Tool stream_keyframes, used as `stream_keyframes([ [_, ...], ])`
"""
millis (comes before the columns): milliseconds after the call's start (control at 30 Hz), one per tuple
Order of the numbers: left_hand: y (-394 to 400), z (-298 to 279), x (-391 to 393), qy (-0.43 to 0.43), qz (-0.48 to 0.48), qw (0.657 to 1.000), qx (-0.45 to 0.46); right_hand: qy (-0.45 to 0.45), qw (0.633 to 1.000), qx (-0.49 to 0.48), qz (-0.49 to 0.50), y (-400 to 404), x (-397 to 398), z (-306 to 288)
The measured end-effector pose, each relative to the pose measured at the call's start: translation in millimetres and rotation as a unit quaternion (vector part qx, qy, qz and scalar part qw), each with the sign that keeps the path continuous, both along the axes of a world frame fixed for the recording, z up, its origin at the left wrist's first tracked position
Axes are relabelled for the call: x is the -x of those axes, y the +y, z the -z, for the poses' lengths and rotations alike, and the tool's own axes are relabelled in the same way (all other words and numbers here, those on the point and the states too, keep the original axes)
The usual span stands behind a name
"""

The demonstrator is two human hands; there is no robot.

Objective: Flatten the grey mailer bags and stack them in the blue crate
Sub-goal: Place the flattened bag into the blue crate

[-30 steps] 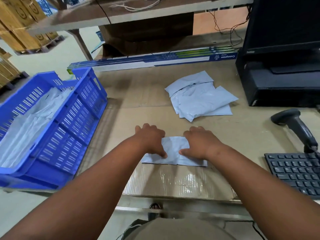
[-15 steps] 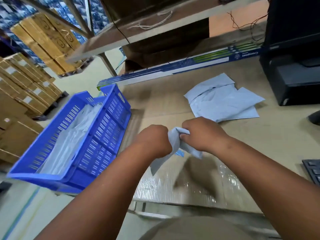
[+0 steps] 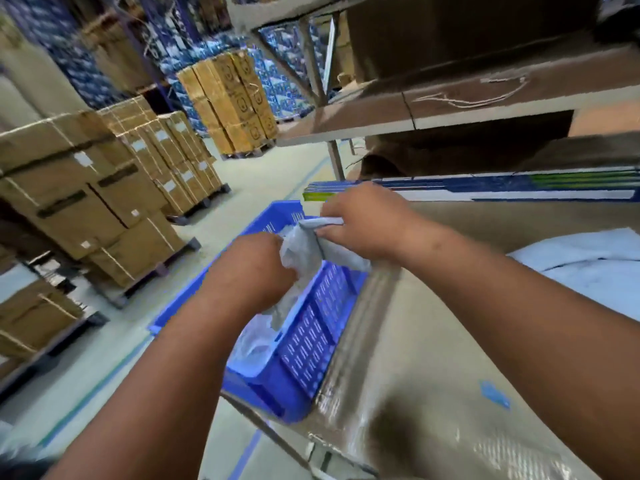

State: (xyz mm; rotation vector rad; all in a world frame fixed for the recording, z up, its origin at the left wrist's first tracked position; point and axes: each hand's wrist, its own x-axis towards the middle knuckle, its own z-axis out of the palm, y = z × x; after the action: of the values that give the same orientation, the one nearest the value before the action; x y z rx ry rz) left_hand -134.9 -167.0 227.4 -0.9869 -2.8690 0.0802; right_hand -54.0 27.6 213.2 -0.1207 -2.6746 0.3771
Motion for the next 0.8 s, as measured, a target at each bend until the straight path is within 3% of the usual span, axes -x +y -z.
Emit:
stream_keyframes([
  [233,-68.2,5.7,81.8,-0.125,-0.048,0.988,-0.077,-0.121,0.989,-0.049,-0.074,-54.2,132.0,-22.1],
  [333,-77.8,31.1,105.2,-0.182,-0.042,0.981,-0.047,-0.242,0.966,0.025,-0.092,-57.4,169.1,0.6],
  [433,-78.8,63.3,123.9,-0.220,-0.035,0.975,0.001,-0.357,0.918,0.129,-0.110,-52.9,194.7,42.9],
  [500,-78.9,85.9,131.7,-0.242,-0.034,0.969,0.039,-0.419,0.890,0.149,-0.099,-51.3,206.5,68.3],
  [667,-76.5,121.4,137.8,-0.312,-0.015,0.941,0.133,-0.531,0.840,0.081,-0.082,-62.5,227.8,113.7],
  [800,-68.1,127.1,137.4,-0.291,0.009,0.936,0.198,-0.599,0.796,-0.006,-0.088,-76.5,237.7,143.3],
])
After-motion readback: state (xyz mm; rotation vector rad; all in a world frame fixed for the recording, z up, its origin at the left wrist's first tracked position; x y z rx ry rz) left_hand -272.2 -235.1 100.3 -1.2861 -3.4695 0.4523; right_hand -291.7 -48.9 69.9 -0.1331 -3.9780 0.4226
